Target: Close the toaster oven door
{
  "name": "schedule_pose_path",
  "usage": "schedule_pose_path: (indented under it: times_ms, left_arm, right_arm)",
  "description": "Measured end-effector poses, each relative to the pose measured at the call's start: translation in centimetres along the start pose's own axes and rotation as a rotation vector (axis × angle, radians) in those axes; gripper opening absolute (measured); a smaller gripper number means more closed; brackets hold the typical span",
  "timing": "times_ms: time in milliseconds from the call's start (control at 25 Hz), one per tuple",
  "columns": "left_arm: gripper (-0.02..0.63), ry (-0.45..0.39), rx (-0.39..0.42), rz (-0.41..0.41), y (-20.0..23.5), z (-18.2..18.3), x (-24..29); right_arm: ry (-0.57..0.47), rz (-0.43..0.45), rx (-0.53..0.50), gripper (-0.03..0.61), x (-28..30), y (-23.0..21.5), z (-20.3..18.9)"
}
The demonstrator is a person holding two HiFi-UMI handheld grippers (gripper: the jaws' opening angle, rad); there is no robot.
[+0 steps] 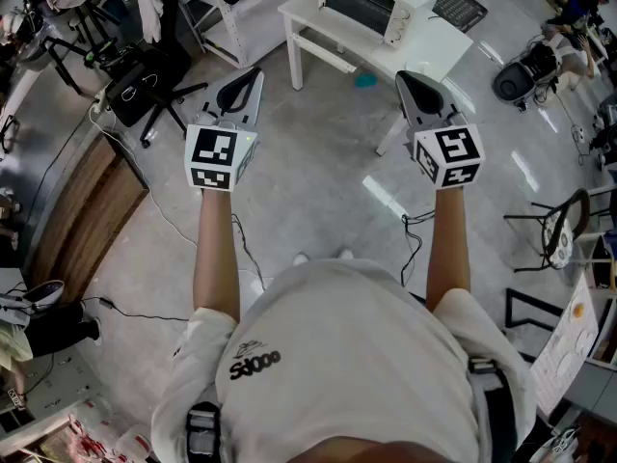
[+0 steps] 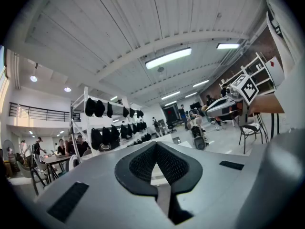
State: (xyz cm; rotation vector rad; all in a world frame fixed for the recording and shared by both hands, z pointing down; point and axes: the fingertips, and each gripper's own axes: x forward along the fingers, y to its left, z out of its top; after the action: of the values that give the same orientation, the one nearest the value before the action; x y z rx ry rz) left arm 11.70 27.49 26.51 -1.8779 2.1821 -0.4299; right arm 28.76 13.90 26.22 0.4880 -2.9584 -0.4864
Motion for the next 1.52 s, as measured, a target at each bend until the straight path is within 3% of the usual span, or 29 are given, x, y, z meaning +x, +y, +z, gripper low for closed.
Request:
schedule_pose_path:
  times_ms: [160, 440, 760, 960, 1120, 1280, 1520]
  left_arm:
    - [0.008, 0.008, -0.002, -0.014, 0.2, -1.1, -0.8]
    - [0.008, 0.024, -0.033, -0.050, 1.4, -3.8, -2.0]
    - [0.008, 0.050, -0.041, -0.068, 3.2, -6.4, 2.4]
    - [0.008, 0.076, -0.037, -0.070, 5.9, -9.0, 9.0]
    - [0.008, 0.082, -0.070, -0.060, 9.1, -9.7, 17.0]
    - [0.008, 0.088, -0.052, -0.063, 11.2, -9.6, 25.8]
    - [0.008, 0.152, -0.097, -0.048, 14.0, -12.8, 36.6]
  right_arm:
    - [-0.006, 0.011, 0.001, -0.002, 0.6, 1.7, 0.0]
    - [-0.027, 0.061, 0.117, -0.002, 1.4, 4.9, 0.1]
    - [0.015, 0.027, 0.182, -0.002, 5.5, 1.2, -2.8]
    - [0.001, 0.013, 0.178, -0.002, 11.9, -3.1, -5.3]
    - [0.006, 0.033, 0.165, -0.002, 18.1, -7.8, -6.9]
    - [0.006, 0.048, 0.169, -0.002, 23.4, -14.1, -8.3]
    - [0.080, 0.052, 0.170, -0.002, 31.4, -21.2, -13.3]
